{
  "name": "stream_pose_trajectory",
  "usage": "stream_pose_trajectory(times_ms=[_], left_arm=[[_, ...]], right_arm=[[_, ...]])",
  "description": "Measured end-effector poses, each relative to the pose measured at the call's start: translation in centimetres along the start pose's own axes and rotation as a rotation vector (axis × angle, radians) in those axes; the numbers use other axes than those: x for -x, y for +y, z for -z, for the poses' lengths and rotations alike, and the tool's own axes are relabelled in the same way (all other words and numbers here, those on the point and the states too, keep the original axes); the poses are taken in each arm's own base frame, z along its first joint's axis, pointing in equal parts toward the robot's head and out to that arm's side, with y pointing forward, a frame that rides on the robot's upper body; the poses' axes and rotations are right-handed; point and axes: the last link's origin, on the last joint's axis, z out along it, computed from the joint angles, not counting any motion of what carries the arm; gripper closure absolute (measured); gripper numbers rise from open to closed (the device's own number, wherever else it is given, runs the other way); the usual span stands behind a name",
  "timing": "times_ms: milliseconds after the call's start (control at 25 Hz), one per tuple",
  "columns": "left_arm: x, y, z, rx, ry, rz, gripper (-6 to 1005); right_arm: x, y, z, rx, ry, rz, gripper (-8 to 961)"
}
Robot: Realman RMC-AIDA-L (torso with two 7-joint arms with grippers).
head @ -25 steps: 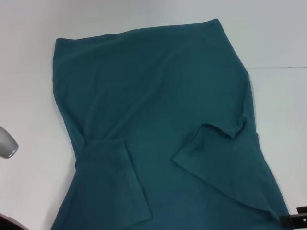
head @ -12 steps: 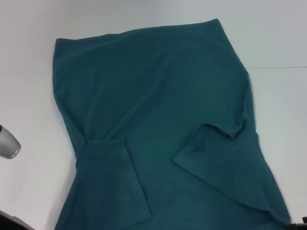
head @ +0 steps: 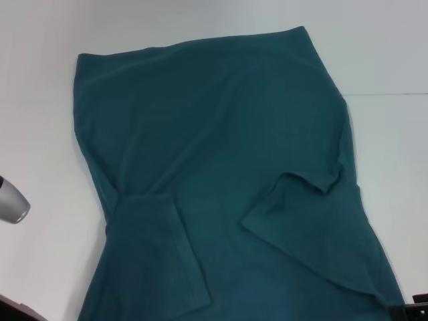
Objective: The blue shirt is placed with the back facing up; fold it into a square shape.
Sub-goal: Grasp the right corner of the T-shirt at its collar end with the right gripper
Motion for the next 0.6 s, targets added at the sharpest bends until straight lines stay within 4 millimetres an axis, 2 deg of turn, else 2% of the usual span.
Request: stream_pose_trajectory(times_ms=[600], left_arm=[[0.17,-0.12,-0.24,0.01,0.0,0.002,950]], right_arm=[[0.5,-0.19,-0.79,-0.027,0.033,0.001,347]])
